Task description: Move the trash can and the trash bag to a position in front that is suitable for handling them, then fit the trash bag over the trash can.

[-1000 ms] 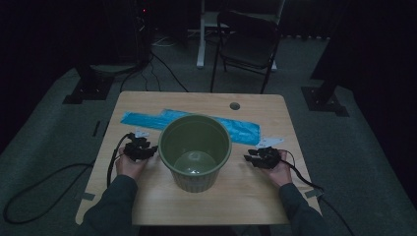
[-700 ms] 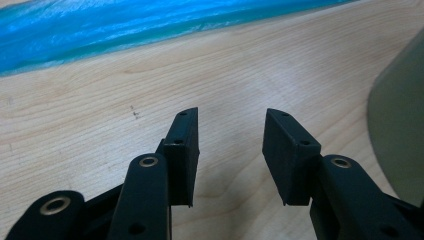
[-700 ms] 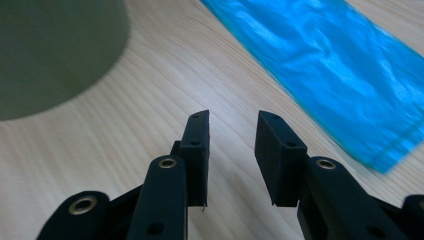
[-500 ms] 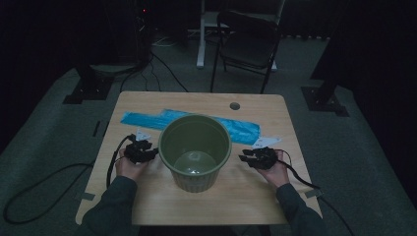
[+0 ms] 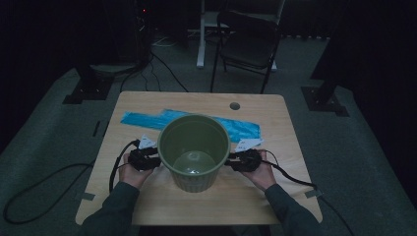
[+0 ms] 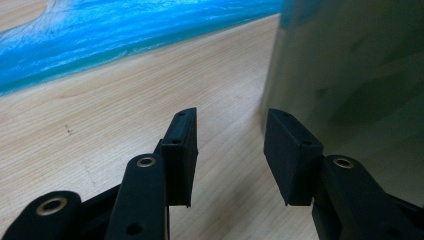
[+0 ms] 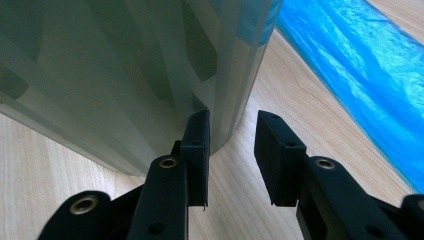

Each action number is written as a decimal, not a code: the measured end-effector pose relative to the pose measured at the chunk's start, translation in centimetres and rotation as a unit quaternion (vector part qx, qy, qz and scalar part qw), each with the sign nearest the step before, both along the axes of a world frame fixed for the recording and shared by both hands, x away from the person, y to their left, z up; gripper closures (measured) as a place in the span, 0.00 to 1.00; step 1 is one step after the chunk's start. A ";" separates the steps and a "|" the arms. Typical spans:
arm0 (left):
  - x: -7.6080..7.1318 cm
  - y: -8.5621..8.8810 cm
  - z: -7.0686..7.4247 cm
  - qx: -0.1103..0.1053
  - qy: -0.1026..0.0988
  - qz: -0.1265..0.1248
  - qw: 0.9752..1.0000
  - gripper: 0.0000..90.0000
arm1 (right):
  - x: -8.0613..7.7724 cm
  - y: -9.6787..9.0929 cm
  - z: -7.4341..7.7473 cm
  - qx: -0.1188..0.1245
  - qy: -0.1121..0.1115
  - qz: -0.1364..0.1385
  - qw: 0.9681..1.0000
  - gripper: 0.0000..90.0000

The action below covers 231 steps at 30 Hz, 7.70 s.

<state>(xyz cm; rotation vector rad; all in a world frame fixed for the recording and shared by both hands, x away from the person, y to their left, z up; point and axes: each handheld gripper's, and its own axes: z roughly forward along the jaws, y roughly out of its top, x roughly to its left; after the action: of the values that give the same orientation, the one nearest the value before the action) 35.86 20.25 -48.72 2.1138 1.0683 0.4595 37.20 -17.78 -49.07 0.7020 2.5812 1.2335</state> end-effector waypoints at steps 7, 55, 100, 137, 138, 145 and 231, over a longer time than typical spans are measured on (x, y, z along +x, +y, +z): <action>-0.1 0.4 0.0 -0.003 0.000 0.008 1.000 0.63 | 0.2 1.5 0.2 -0.006 0.000 0.016 1.000 0.75; 1.2 1.7 -0.8 -0.009 0.014 0.030 0.999 0.63 | 11.5 -4.4 -4.0 -0.089 0.057 -0.155 0.982 0.73; 1.5 1.9 -0.9 -0.017 0.017 0.028 0.999 0.62 | -5.2 -7.4 -1.9 -0.075 0.059 -0.050 0.994 0.65; 1.6 2.0 -0.9 -0.019 0.015 0.029 0.999 0.61 | 8.4 -3.0 -2.1 -0.078 0.104 -0.088 0.988 0.52; 1.6 2.0 -0.9 -0.020 0.015 0.029 0.999 0.61 | 8.4 -3.0 -2.2 -0.081 0.107 -0.087 0.987 0.52; 1.6 1.8 -0.9 -0.017 0.016 0.025 0.999 0.61 | 8.3 -2.5 -3.0 -0.093 0.121 -0.078 0.985 0.52; 0.4 -2.5 0.6 -0.036 -0.020 -0.052 0.998 0.61 | 6.5 0.7 17.7 0.003 -0.036 -0.037 0.999 1.00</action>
<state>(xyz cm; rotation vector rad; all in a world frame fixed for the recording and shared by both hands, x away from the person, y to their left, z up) 36.26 17.75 -48.12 2.0759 0.9343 0.4054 43.72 -17.07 -31.34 0.7329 2.4725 1.2204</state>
